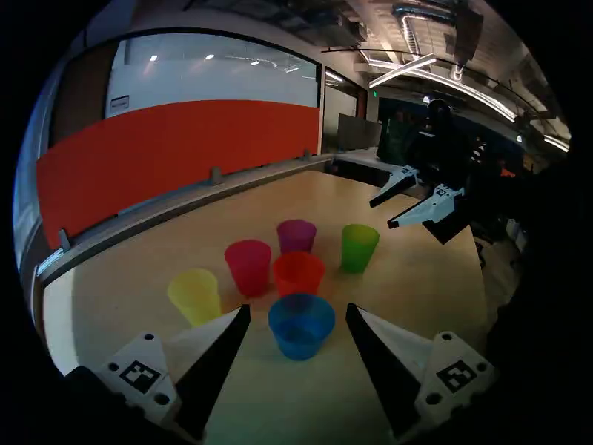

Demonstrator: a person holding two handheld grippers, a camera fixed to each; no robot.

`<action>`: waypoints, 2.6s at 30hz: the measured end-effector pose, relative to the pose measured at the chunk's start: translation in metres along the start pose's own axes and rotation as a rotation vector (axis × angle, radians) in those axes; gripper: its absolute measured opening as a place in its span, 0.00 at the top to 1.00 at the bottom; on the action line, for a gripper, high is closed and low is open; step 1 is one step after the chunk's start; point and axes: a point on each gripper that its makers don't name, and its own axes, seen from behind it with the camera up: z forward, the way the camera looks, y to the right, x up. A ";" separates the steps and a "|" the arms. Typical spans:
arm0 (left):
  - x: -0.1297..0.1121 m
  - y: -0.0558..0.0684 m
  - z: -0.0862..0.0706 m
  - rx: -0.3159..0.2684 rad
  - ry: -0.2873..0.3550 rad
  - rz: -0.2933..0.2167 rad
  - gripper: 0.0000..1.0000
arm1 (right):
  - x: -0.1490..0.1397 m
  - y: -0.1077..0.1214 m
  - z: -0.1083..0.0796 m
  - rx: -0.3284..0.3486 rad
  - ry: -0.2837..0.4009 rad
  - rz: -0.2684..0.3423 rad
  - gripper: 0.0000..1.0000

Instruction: Pour water

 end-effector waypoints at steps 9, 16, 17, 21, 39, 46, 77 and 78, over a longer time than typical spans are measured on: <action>-0.025 0.009 0.009 -0.031 -0.073 0.004 0.04 | -0.012 -0.001 0.009 0.011 -0.025 0.007 0.01; -0.042 0.010 0.018 -0.035 -0.124 0.021 0.04 | -0.019 -0.001 0.013 0.012 -0.041 0.002 0.01; -0.044 0.009 0.020 -0.036 -0.129 0.024 0.04 | -0.020 -0.001 0.014 0.013 -0.044 0.002 0.01; -0.049 0.008 0.024 -0.040 -0.145 0.017 0.04 | -0.025 -0.001 0.018 0.014 -0.056 0.000 0.01; -0.062 0.006 0.050 -0.062 -0.184 0.019 0.04 | -0.037 -0.002 0.036 0.028 -0.095 -0.009 0.01; -0.059 0.010 0.059 -0.082 -0.176 0.020 0.04 | -0.039 -0.002 0.040 0.032 -0.099 -0.012 0.01; -0.057 0.009 0.073 -0.078 -0.171 0.027 0.12 | -0.035 -0.004 0.064 0.065 -0.089 0.005 0.01; -0.057 0.009 0.073 -0.077 -0.172 0.028 0.12 | -0.035 -0.004 0.064 0.065 -0.089 0.005 0.01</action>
